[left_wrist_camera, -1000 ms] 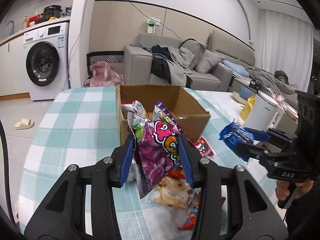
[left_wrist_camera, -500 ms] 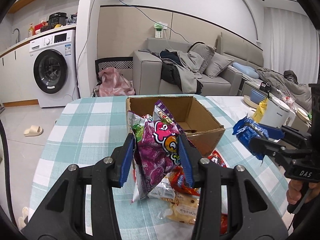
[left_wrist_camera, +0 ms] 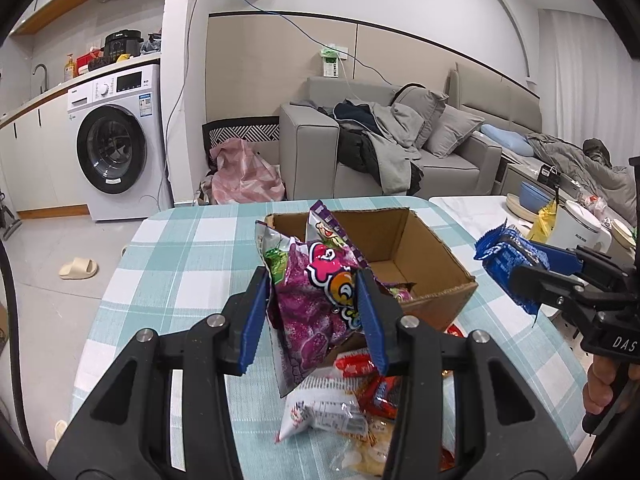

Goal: Organize snacks
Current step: 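Lift both packets over the box and open both tools to drop them inside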

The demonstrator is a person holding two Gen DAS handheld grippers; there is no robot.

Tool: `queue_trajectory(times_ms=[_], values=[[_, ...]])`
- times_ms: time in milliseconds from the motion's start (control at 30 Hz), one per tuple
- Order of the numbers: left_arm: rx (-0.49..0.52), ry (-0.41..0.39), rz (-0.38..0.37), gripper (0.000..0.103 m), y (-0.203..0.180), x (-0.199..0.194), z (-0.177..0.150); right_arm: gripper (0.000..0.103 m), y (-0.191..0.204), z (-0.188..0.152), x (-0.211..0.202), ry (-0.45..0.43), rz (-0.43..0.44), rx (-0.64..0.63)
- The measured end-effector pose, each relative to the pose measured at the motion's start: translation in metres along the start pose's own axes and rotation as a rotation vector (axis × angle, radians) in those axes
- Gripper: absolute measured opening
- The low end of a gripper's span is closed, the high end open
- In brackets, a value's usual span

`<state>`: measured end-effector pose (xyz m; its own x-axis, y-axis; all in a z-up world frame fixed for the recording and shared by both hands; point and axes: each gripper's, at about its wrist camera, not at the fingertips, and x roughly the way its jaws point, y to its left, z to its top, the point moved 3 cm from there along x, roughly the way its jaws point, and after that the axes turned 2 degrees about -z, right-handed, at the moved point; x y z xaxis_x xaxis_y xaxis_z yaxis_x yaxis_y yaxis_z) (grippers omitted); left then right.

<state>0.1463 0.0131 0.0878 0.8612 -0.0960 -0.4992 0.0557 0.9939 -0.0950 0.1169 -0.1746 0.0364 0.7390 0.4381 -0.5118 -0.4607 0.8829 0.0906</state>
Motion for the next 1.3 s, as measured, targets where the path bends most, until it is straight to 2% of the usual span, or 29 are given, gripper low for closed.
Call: queue_trajectory(times_ms=[467,667,1033,1300], values=[[0.003,0.012,0.009,0.041,0.008,0.041,0.023,0.054,-0.014,0.022,0.044,0.020,0.007,0.031],[0.004,0.032,0.009,0.041,0.013,0.071,0.030,0.054,-0.024,0.026,0.068,0.039,0.005,0.053],[0.021,0.072,-0.004,0.041,0.008,0.121,0.025,0.054,-0.035,0.024,0.109,0.075,-0.002,0.090],[0.047,0.092,-0.003,0.041,0.002,0.143,0.017,0.054,-0.038,0.021,0.132,0.098,-0.015,0.086]])
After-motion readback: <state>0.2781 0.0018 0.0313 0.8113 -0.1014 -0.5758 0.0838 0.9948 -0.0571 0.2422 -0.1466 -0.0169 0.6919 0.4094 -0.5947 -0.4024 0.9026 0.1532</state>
